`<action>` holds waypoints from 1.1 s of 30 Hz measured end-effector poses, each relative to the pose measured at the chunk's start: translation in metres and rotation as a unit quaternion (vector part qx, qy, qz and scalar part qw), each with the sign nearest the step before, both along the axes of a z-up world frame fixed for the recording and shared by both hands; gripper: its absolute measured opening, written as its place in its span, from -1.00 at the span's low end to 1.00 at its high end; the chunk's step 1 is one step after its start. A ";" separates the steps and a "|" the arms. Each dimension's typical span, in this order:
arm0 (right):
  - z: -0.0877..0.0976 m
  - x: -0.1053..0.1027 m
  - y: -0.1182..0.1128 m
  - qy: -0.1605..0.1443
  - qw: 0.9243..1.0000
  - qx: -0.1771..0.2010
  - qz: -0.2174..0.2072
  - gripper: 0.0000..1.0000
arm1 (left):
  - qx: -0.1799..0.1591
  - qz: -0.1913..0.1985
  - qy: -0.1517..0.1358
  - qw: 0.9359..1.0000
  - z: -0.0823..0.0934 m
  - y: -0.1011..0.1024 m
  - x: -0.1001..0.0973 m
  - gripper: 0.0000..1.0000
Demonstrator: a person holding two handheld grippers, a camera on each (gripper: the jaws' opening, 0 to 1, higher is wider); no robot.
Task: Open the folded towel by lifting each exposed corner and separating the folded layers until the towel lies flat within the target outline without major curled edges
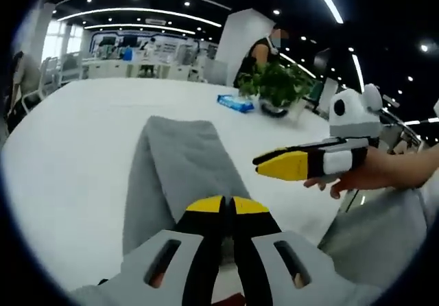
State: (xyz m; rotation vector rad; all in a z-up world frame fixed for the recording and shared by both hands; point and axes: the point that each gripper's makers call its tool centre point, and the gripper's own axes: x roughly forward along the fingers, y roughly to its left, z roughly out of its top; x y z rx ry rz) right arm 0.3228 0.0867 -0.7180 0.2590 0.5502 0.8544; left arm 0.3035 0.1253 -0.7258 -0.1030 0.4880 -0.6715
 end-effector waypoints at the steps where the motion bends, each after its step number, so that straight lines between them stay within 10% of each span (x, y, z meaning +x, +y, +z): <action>1: -0.001 -0.001 0.001 0.005 1.000 0.003 0.001 -0.48 | -0.004 -0.010 0.001 1.000 0.000 -0.005 -0.002 -0.94; 17: -0.026 -0.009 0.007 0.074 0.997 -0.007 0.008 -0.57 | 0.027 -0.165 -0.042 0.985 -0.001 -0.062 -0.039 -0.94; 33: -0.028 -0.007 0.002 0.066 0.997 -0.028 0.009 -0.96 | -0.015 -0.119 -0.002 0.993 0.001 -0.047 -0.028 -0.91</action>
